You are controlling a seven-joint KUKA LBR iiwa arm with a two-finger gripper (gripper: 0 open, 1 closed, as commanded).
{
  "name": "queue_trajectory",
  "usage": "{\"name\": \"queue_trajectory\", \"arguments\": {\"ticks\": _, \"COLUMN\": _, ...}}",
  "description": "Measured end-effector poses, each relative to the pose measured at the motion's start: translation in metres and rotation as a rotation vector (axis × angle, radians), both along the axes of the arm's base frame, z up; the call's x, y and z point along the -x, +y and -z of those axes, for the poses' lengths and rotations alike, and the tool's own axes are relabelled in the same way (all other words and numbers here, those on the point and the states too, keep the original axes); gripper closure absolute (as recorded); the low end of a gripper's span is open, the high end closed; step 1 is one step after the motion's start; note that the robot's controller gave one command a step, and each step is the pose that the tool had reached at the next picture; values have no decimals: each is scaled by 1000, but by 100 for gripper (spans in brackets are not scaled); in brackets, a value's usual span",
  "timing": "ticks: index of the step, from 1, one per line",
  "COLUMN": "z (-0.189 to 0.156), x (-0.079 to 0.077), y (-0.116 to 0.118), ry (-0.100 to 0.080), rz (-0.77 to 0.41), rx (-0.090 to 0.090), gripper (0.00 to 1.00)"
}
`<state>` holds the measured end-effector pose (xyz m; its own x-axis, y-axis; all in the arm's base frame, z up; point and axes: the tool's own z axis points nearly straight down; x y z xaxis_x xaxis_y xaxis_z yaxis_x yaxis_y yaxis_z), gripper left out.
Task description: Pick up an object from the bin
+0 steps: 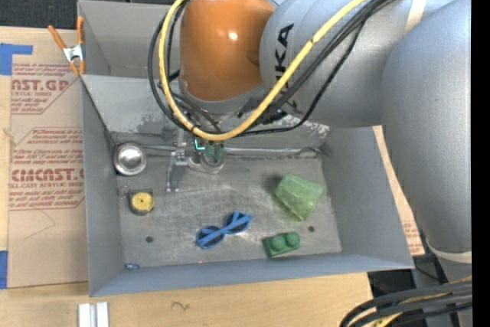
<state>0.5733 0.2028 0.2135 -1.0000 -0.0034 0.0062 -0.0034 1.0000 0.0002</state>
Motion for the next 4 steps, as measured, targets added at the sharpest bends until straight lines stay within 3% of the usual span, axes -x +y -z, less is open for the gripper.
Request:
{"name": "queue_trajectory", "arguments": {"ticks": 1, "z": 116, "x": 33, "y": 9, "ry": 0, "rz": -191, "rx": 0, "gripper": 0}}
{"name": "queue_trajectory", "arguments": {"ticks": 2, "z": 142, "x": 16, "y": 36, "ry": -10, "rz": -394, "rx": -2, "gripper": 0}}
{"name": "queue_trajectory", "arguments": {"ticks": 3, "z": 141, "x": 16, "y": 37, "ry": -9, "rz": -394, "rx": -4, "gripper": 100}}
{"name": "queue_trajectory", "arguments": {"ticks": 4, "z": 23, "x": -13, "y": -35, "ry": -15, "rz": -633, "rx": -1, "gripper": 100}}
